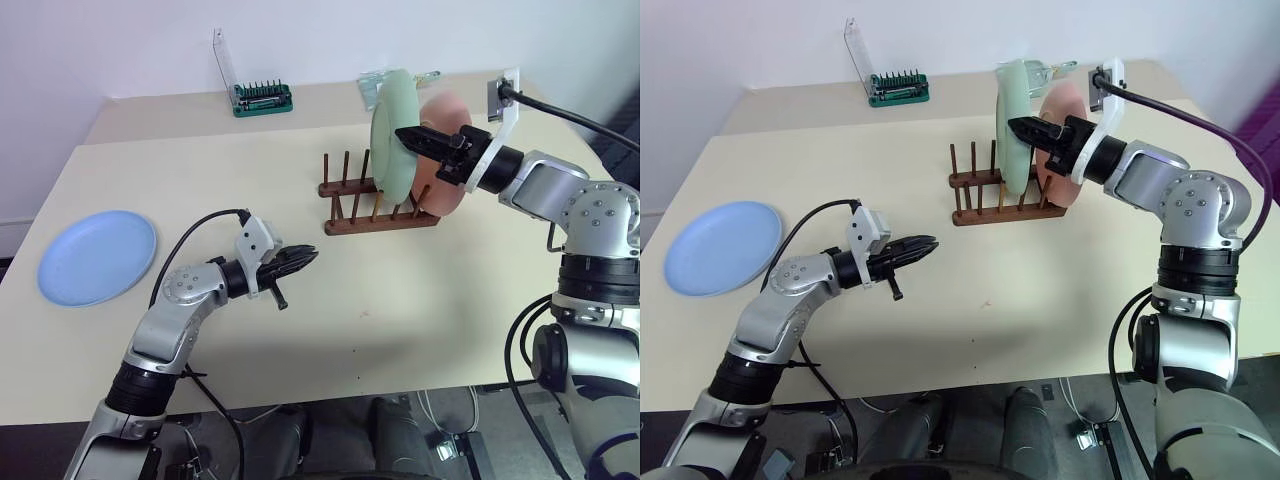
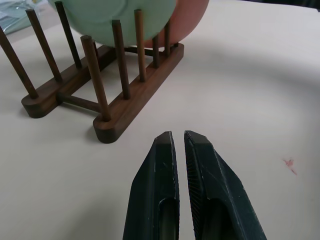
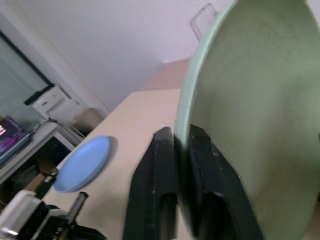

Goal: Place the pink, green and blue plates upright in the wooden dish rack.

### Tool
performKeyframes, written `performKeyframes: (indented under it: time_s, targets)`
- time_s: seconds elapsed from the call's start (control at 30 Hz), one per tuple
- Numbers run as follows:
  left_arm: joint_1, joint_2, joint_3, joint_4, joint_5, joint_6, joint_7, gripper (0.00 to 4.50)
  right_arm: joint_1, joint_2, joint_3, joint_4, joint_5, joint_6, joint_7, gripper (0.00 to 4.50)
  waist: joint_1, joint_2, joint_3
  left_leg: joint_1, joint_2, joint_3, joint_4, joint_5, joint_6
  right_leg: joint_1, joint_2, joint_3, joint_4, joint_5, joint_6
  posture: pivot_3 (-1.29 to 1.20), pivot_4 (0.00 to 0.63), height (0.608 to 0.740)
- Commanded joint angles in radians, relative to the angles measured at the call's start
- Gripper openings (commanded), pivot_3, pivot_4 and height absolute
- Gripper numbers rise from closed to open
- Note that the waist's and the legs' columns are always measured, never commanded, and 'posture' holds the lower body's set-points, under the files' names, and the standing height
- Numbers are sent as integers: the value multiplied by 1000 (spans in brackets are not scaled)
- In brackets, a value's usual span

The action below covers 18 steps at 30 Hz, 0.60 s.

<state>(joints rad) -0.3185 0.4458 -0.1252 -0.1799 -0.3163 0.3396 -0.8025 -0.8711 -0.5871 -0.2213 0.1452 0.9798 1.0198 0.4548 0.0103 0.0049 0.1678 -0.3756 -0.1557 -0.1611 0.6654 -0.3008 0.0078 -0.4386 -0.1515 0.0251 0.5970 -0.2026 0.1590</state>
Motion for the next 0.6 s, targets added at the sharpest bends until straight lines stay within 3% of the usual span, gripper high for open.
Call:
performKeyframes:
  time_s: [0.03, 0.07, 0.4, 0.47, 0.53, 0.6]
  targets:
    - [-12, -2, 16, -35, -13, -2, 6, 348, -40, -5, -3, -37, -53, -58, 30, 2390, 0, 0, 0, 0, 0, 0, 0, 0, 0, 0, 0, 0, 0, 0, 0, 0, 150, 740]
    - [-11, -2, 17, -38, -14, 1, 7, 348, -41, -7, 1, -44, -69, -67, 33, 2860, 0, 0, 0, 0, 0, 0, 0, 0, 0, 0, 0, 0, 0, 0, 0, 0, 150, 740]
    - [-16, -5, 32, -34, -27, 35, 26, 348, -9, -161, 149, -211, -429, -401, 187, 2860, 0, 0, 0, -1, 0, 1, 0, 0, 0, -2, 0, 0, 0, 0, 0, 0, 150, 740]
    - [-16, -7, 61, -40, -55, 66, 41, 852, 11, -215, 194, -261, -536, -514, 234, 2901, 0, 0, 0, -1, 0, 1, 0, 0, 0, -1, 0, 0, 0, 0, 0, 0, 150, 740]
    - [-33, -46, 165, -43, -78, 65, 158, 1561, 19, -234, 238, -336, -584, -560, 272, 2901, -1, 0, 0, -1, 0, 1, 0, 0, 0, -2, 0, 0, 0, 0, 0, 0, 150, 740]
    - [-101, -94, 333, -8, -18, 63, 441, 2612, 19, -198, 278, -402, -581, -553, 289, 2901, -7, -1, 1, -1, 1, 2, 0, 0, 0, -2, 1, 0, 0, 0, 0, 0, 150, 740]
